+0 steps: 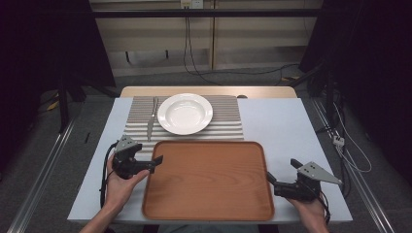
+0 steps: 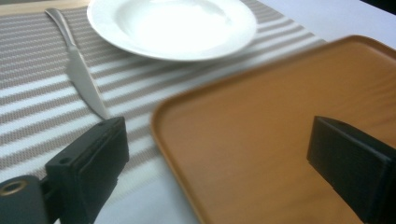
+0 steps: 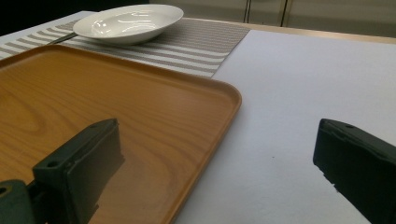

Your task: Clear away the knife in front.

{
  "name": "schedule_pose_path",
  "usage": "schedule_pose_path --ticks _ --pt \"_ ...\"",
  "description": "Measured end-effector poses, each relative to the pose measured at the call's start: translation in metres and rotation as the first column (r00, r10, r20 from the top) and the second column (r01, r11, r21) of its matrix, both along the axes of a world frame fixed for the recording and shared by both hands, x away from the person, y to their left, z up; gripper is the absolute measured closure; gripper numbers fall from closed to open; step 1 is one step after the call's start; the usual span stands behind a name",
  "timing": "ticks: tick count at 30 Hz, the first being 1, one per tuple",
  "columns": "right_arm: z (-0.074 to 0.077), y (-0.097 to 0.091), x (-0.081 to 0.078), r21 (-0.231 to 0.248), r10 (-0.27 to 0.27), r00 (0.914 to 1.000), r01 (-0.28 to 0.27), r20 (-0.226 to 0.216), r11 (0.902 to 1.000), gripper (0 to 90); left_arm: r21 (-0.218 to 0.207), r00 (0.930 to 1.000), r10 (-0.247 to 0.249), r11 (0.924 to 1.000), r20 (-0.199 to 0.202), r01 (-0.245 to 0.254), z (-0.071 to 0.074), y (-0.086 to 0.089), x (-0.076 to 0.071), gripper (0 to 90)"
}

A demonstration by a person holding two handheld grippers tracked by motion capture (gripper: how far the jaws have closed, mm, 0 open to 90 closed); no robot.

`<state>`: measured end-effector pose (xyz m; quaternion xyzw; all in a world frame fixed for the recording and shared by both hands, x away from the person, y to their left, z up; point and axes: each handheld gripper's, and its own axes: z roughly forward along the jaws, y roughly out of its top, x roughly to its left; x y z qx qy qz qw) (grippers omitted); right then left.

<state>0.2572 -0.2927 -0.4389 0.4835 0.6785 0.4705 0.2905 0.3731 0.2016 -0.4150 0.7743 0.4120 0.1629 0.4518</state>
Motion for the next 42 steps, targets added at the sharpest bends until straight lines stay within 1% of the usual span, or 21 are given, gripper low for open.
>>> schedule_pose_path --ticks 4,6,8,9,10,12,13,14,17,19,23,25,27,30,32,35,37,38,39,41,42 --pt "-0.001 0.001 0.002 0.006 0.005 1.0 -0.005 -0.007 1.0 0.9 0.009 0.9998 0.02 0.9998 0.002 -0.02 0.004 0.002 0.015 5.7" --pt "-0.001 0.001 0.003 0.009 0.004 1.0 -0.004 -0.009 1.0 0.9 0.025 0.9997 0.023 0.9994 0.007 -0.023 0.007 0.002 0.023 6.3" --pt "-0.002 0.0 0.004 0.01 0.007 0.9999 -0.007 -0.013 0.9999 0.9 0.065 0.9999 0.006 0.9979 0.012 -0.007 0.01 -0.002 0.03 6.2" --pt "-0.003 0.0 0.005 0.012 0.011 0.9998 -0.011 -0.015 0.9999 0.9 0.11 0.9999 0.001 0.9939 0.015 -0.003 0.012 -0.004 0.034 6.4" --pt "-0.004 0.0 0.006 0.007 0.015 0.9997 -0.014 -0.017 0.9999 0.9 0.123 0.9997 0.005 0.9923 0.023 -0.008 0.012 -0.006 0.038 6.4" --pt "-0.004 0.0 0.007 -0.001 0.019 0.9996 -0.019 -0.023 0.9998 0.9 0.115 1.0 -0.002 0.9933 -0.007 0.003 0.013 -0.007 0.046 6.3" --pt "-0.005 0.0 0.007 0.005 0.021 0.9995 -0.021 -0.024 0.9998 0.9 0.106 0.9999 -0.004 0.9944 -0.014 0.005 0.013 -0.007 0.05 5.9" --pt "-0.005 0.0 0.007 0.008 0.022 0.9995 -0.022 -0.025 0.9997 0.9 0.112 0.9998 -0.006 0.9937 -0.019 0.008 0.015 -0.007 0.054 6.1" --pt "-0.005 -0.001 0.008 0.013 0.023 0.9994 -0.022 -0.026 0.9997 0.9 0.128 0.9997 0.021 0.9915 0.012 -0.022 0.018 -0.007 0.065 6.8" --pt "-0.005 0.0 0.008 0.01 0.027 0.9992 -0.026 -0.029 0.9996 0.9 0.15 0.9987 0.046 0.9874 0.02 -0.049 0.018 -0.008 0.074 6.8" --pt "-0.005 0.001 0.008 0.005 0.035 0.9989 -0.034 -0.032 0.9994 0.9 0.155 0.9972 0.075 0.9851 -0.001 -0.074 0.017 -0.009 0.092 7.6" --pt "-0.005 0.001 0.008 0.005 0.035 0.9989 -0.035 -0.031 0.9994 0.9 0.166 0.9963 0.083 0.9831 -0.023 -0.078 0.018 -0.009 0.101 7.2" --pt "-0.005 0.001 0.009 0.006 0.033 0.999 -0.032 -0.032 0.9995 0.9 0.145 0.9954 0.092 0.9856 -0.026 -0.087 0.018 -0.007 0.11 7.3" --pt "-0.005 0.001 0.009 0.006 0.035 0.9989 -0.035 -0.032 0.9994 0.9 0.169 0.9945 0.103 0.9808 -0.021 -0.098 0.018 -0.005 0.122 11.6" --pt "-0.006 0.001 0.009 0.007 0.034 0.9989 -0.033 -0.032 0.9994 0.9 0.175 0.9921 0.12 0.9781 -0.035 -0.113 0.017 -0.003 0.132 11.3" --pt "-0.006 0.001 0.01 0.007 0.036 0.9988 -0.036 -0.035 0.9993 0.9 0.16 0.9866 0.151 0.9772 -0.063 -0.139 0.017 0.003 0.148 11.4" --pt "-0.006 0.002 0.01 0.007 0.036 0.9987 -0.036 -0.037 0.9993 0.9 0.18 0.9818 0.165 0.9729 -0.095 -0.146 0.016 0.008 0.159 12.5" --pt "-0.006 0.002 0.01 0.005 0.038 0.9986 -0.038 -0.038 0.9993 0.9 0.182 0.977 0.183 0.97 -0.109 -0.161 0.013 0.009 0.166 16.6" --pt "-0.006 0.002 0.01 0.002 0.04 0.9984 -0.04 -0.039 0.9992 0.9 0.189 0.973 0.192 0.9679 -0.129 -0.165 0.01 0.011 0.172 17.3" --pt "-0.006 0.003 0.01 0.001 0.044 0.9983 -0.044 -0.037 0.999 1.0 0.202 0.9657 0.214 0.9622 -0.147 -0.183 0.004 0.014 0.183 16.5" --pt "-0.006 0.003 0.01 -0.002 0.047 0.9983 -0.047 -0.035 0.9989 0.9 0.191 0.9622 0.223 0.9627 -0.157 -0.192 0.001 0.014 0.187 17.2"
